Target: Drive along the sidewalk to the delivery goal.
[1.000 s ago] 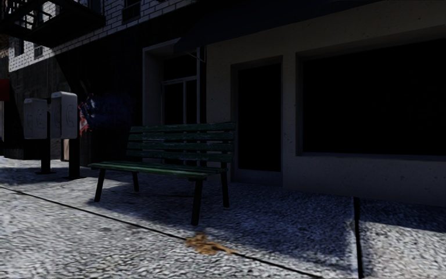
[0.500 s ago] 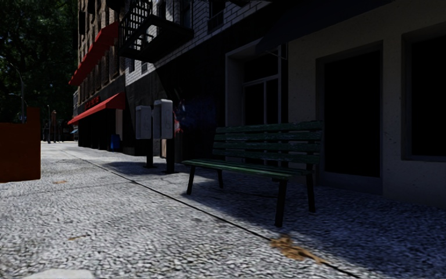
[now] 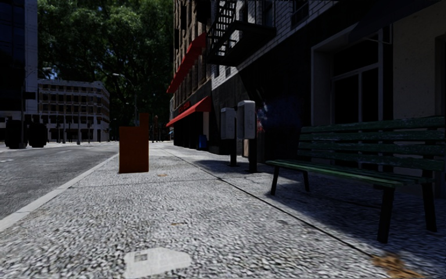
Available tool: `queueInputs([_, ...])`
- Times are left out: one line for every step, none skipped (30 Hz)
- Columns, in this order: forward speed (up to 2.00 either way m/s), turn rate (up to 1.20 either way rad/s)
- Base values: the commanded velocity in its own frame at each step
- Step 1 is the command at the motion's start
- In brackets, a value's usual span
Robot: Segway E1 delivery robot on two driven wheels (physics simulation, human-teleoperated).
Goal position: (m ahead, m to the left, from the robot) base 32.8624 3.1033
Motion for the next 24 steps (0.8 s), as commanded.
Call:
queueInputs([0.00,0.81])
queueInputs([0.00,0.81])
queueInputs([0.00,0.81])
queueInputs([0.00,0.80])
queueInputs([0.00,0.80])
queueInputs([0.00,0.80])
queueInputs([0.29,0.01])
queueInputs([0.94,0.00])
queueInputs([1.21,0.00])
queueInputs([1.21,0.00])
queueInputs([1.52,0.00])
queueInputs([2.00,0.00])
queueInputs([2.00,0.00])
queueInputs([2.00,0.00])
queueInputs([2.00,0.00])
queueInputs([2.00,0.00])
queueInputs([2.00,0.00])
queueInputs([2.00,0.00])
queueInputs([2.00,0.00])
queueInputs([2.00,0.00])
queueInputs([2.00,0.00])
queueInputs([2.00,0.00])
queueInputs([2.00,0.00])
queueInputs([2.00,0.00])
